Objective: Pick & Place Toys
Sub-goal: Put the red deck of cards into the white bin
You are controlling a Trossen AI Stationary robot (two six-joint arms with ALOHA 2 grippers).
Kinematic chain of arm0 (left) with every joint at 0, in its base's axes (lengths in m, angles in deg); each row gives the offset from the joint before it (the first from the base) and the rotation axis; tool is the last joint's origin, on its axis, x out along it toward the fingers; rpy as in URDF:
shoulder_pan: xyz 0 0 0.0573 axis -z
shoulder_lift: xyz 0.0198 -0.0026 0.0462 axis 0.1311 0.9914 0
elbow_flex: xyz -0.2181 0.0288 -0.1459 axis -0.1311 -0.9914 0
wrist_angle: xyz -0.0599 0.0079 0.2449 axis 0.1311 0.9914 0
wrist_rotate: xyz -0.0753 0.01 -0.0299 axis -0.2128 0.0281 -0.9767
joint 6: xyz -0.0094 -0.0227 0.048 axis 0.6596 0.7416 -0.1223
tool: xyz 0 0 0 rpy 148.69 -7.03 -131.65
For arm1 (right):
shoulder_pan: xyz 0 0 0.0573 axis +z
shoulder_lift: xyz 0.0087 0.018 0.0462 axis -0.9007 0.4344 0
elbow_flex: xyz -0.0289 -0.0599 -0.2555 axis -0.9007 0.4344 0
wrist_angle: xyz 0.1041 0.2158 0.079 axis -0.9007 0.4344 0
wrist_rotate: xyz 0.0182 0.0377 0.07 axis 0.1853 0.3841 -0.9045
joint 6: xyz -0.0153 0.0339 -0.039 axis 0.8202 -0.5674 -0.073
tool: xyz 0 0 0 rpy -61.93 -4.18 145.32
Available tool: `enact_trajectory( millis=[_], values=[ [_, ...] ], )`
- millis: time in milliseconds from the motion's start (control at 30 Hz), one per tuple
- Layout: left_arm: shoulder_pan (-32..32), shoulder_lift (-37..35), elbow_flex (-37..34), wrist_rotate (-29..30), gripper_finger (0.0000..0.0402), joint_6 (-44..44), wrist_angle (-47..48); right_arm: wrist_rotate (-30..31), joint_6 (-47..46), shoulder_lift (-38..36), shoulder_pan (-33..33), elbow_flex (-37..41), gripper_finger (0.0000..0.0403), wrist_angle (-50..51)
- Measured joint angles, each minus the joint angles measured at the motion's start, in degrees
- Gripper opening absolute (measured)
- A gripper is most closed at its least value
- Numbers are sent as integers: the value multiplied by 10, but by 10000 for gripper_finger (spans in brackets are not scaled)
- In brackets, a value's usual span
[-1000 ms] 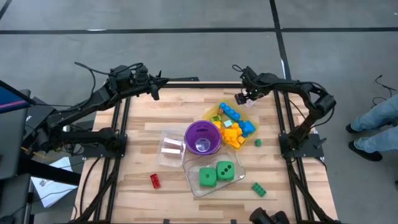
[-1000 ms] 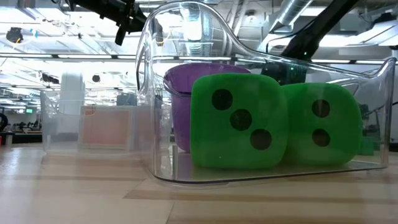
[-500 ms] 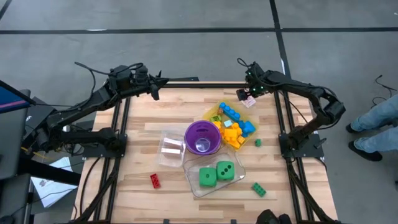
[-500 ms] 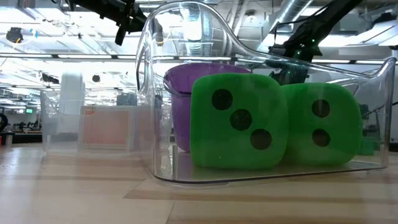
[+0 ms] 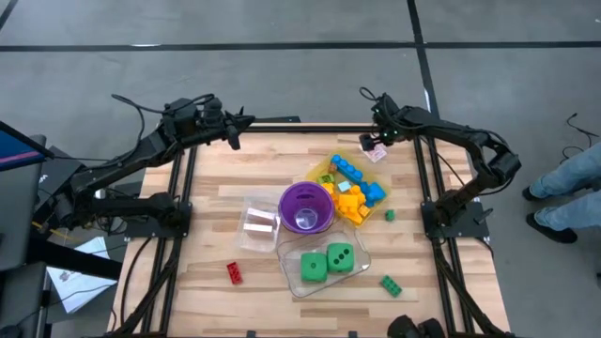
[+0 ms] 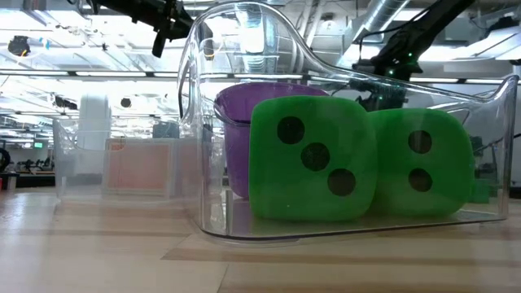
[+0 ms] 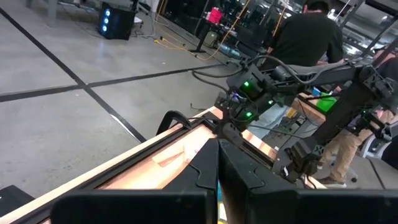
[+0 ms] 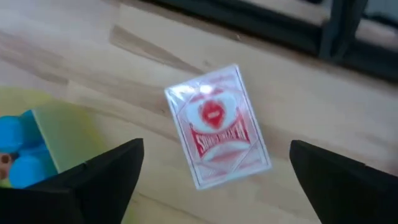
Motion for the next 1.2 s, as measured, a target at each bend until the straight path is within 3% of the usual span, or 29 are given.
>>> enact_trajectory(
  millis=[233, 633, 1200],
  values=[
    [14, 0, 0, 0, 1, 0, 0, 4, 70, 5, -4, 0, 383, -50],
    [26, 0, 0, 0, 1, 18, 0, 4, 120, 110, -5, 0, 398, -35],
    [26, 0, 0, 0, 1, 56, -8, -14, 168, 132, -11, 0, 398, -60]
  ],
)
